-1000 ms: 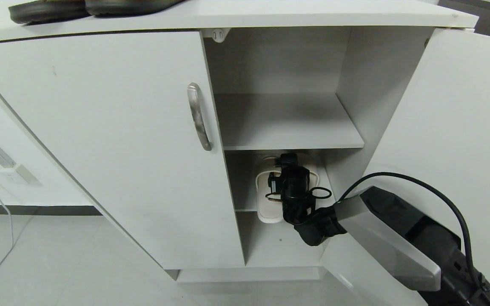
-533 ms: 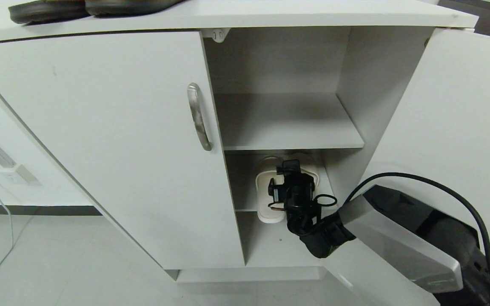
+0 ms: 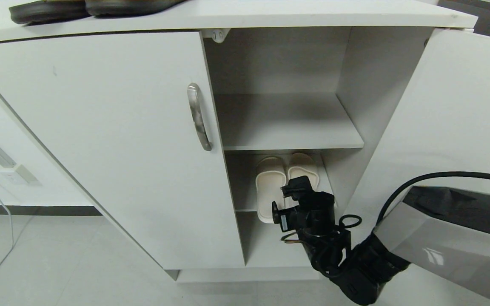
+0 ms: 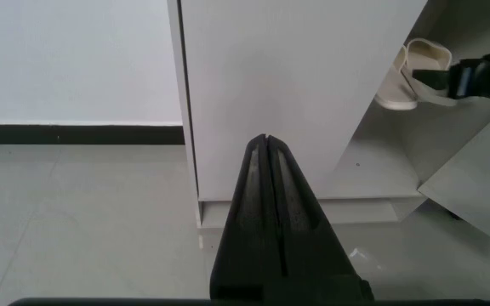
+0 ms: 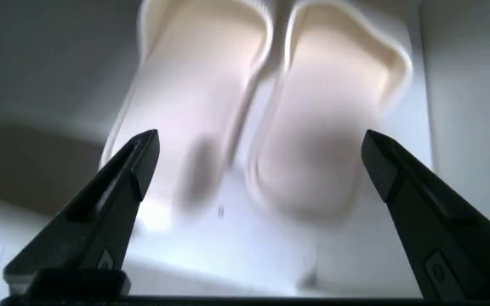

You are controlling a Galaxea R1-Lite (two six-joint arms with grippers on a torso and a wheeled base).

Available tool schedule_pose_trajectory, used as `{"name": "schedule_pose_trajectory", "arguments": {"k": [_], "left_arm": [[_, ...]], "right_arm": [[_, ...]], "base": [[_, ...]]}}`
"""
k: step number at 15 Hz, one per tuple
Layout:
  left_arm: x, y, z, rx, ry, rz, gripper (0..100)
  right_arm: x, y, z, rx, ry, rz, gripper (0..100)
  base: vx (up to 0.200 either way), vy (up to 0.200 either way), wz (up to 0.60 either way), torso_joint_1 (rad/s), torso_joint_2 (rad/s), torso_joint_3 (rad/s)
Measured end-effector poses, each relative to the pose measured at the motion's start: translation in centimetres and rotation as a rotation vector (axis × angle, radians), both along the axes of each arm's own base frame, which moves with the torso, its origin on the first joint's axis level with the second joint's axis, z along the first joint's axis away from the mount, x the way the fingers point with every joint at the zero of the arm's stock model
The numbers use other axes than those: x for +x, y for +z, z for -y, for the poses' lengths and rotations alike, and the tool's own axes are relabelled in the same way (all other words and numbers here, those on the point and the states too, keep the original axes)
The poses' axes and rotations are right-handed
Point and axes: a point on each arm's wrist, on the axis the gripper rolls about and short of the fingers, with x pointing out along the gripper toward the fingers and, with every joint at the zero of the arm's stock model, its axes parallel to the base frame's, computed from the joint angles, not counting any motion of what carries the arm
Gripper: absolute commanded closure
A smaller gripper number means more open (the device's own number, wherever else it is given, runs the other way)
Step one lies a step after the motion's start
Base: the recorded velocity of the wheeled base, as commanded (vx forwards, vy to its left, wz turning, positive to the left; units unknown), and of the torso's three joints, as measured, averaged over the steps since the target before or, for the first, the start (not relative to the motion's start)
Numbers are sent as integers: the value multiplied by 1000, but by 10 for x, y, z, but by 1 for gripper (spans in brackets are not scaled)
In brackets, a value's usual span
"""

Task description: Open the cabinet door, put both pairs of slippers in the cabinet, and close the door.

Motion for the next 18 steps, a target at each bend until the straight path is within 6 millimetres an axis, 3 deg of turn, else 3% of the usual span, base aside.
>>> {"name": "schedule_pose_trajectory", "arguments": {"k": [4,11,18], "left_arm": [[0,0,0,-2,0,0,100],[0,0,0,-1,-1,0,100],[0,0,0,-1,0,0,100]], "right_arm": [[-23,3,14,12,44,-3,0],[-31,3,13,19,57,-13,0],[-32,3,13,19,58,-12,0]], "base": [[0,0,0,0,0,0],[-200,0,0,2,2,2],[0,0,0,0,0,0]]}}
